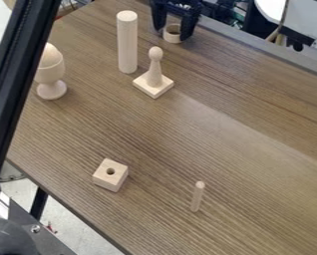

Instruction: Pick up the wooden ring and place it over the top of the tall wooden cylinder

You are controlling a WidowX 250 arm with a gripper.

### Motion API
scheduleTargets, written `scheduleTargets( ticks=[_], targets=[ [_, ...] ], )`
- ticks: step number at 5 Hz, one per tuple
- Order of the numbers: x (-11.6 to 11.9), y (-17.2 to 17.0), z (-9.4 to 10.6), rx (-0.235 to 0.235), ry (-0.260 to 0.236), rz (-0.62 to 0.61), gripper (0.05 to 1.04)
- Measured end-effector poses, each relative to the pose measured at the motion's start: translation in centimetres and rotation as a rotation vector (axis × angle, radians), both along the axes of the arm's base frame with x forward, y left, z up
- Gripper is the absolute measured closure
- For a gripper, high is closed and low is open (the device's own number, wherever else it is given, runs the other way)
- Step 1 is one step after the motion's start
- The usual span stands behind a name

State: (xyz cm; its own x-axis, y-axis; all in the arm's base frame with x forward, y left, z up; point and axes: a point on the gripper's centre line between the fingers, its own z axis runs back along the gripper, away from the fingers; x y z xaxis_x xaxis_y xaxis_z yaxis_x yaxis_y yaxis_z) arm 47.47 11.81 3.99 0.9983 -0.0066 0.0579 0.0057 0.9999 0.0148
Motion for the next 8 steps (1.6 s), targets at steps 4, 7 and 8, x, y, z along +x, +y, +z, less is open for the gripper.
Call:
scheduleTargets(
  ticks=[4, 7, 8],
  targets=[
    [-0.9, -0.2, -0.4, -0.006, 0.024, 0.032, 0.323],
    [-1.0, -1.6, 7.0, 0.06, -0.1, 0.05, 0.324],
    [-1.9, -2.3, 8.6, 0.073, -0.045, 0.082, 0.323]
  ],
)
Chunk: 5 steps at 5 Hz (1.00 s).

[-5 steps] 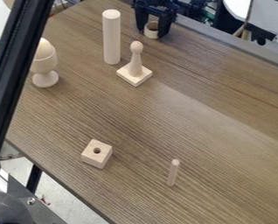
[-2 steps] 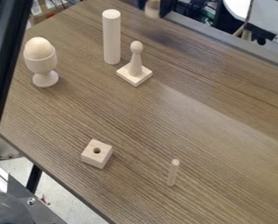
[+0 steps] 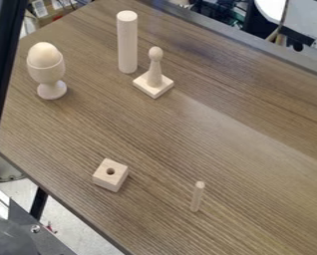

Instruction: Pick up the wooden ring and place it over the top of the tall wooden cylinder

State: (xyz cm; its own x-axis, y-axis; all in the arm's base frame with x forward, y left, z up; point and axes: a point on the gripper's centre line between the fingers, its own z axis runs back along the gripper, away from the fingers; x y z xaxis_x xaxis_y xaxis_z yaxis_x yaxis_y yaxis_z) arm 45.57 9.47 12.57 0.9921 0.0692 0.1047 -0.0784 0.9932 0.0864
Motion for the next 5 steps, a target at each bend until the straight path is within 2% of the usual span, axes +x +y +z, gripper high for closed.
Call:
scheduleTargets(
  ticks=[1, 2, 3, 5],
  targets=[
    [-1.5, 0.0, 1.0, 0.023, 0.086, 0.086, 0.323],
    [-2.9, 0.1, 1.2, 0.034, 0.165, 0.153, 0.324],
    [-4.5, 0.3, 3.1, 0.027, 0.153, 0.201, 0.324],
    [-6.9, 1.5, 3.1, 0.026, 0.171, 0.286, 0.324]
  ],
)
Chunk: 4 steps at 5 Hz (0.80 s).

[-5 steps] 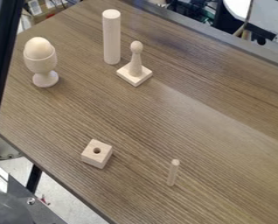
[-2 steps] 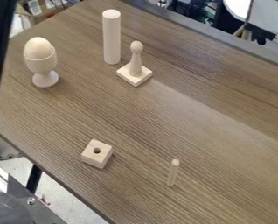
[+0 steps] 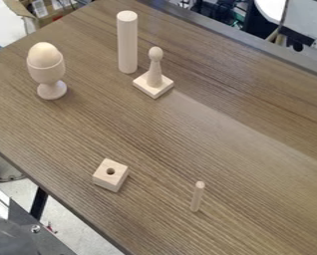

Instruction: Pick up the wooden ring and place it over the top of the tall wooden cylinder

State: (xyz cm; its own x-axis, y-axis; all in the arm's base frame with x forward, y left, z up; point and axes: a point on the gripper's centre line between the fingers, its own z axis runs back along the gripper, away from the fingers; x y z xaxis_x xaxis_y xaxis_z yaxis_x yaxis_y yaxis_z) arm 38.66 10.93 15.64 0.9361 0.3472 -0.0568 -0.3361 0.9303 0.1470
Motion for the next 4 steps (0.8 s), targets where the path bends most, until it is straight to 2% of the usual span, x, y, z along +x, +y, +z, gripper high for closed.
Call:
scheduleTargets(
  ticks=[1, 4],
  targets=[
    [-0.7, 0.2, -0.9, -0.026, 0.018, 0.016, 0.323],
    [-1.4, 1.7, -2.0, -0.049, 0.025, 0.05, 0.324]
  ],
)
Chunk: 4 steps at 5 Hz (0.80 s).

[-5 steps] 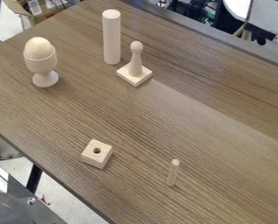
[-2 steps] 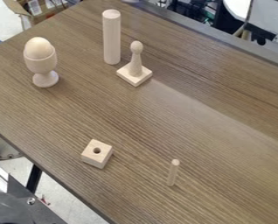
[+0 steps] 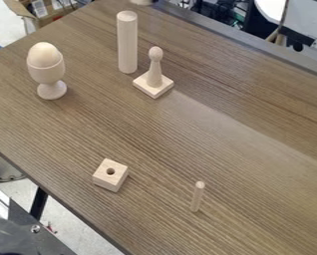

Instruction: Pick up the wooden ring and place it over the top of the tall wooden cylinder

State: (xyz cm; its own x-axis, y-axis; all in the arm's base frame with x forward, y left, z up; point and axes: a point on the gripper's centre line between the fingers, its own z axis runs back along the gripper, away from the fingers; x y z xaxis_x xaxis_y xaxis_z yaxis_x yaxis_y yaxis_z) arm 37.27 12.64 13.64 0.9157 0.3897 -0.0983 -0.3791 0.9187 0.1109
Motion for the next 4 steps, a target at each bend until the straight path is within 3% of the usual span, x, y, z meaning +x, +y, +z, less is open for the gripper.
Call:
scheduleTargets(
  ticks=[4],
  targets=[
    [-1.2, 0.4, -1.7, -0.021, 0.051, 0.028, 0.323]
  ],
)
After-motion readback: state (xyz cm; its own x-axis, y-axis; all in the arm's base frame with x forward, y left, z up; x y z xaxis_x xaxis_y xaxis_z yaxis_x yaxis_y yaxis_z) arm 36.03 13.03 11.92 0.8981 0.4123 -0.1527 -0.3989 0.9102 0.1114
